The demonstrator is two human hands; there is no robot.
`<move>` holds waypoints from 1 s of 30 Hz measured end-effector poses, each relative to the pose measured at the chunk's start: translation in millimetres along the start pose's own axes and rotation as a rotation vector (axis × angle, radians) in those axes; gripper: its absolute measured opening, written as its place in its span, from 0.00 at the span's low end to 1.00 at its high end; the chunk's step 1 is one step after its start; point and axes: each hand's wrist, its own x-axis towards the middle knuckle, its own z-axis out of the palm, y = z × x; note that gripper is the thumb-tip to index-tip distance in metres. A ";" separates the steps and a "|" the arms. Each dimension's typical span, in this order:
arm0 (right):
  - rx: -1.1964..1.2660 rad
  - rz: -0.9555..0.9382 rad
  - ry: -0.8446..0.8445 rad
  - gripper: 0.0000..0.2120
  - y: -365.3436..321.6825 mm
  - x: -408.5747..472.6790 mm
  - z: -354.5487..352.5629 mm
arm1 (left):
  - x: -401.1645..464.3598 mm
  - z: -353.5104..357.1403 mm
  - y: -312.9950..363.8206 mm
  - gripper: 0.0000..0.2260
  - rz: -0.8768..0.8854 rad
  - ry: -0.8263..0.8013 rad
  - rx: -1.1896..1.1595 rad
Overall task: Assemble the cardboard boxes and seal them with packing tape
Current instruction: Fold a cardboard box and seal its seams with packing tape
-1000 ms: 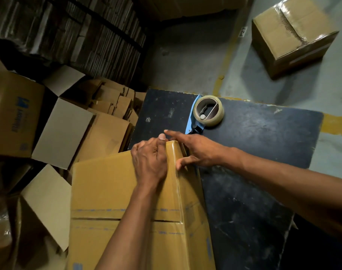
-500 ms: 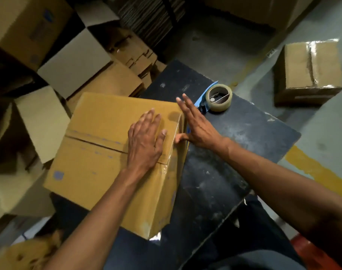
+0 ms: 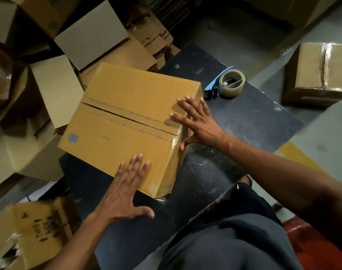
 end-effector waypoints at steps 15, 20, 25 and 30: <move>-0.111 0.003 0.045 0.51 -38.3 -24.8 16.6 | 4.7 35.4 -20.5 0.39 0.078 0.253 0.277; -0.099 -0.031 0.041 0.60 -45.1 -32.6 1.4 | 3.9 36.6 -19.5 0.49 0.070 0.243 0.261; -0.039 -0.204 0.094 0.55 -95.6 -22.8 15.8 | 6.4 34.4 -17.2 0.53 0.068 0.255 0.215; -0.083 -0.285 0.086 0.50 -82.1 -31.3 30.0 | 6.2 30.7 -13.8 0.50 0.047 0.225 0.211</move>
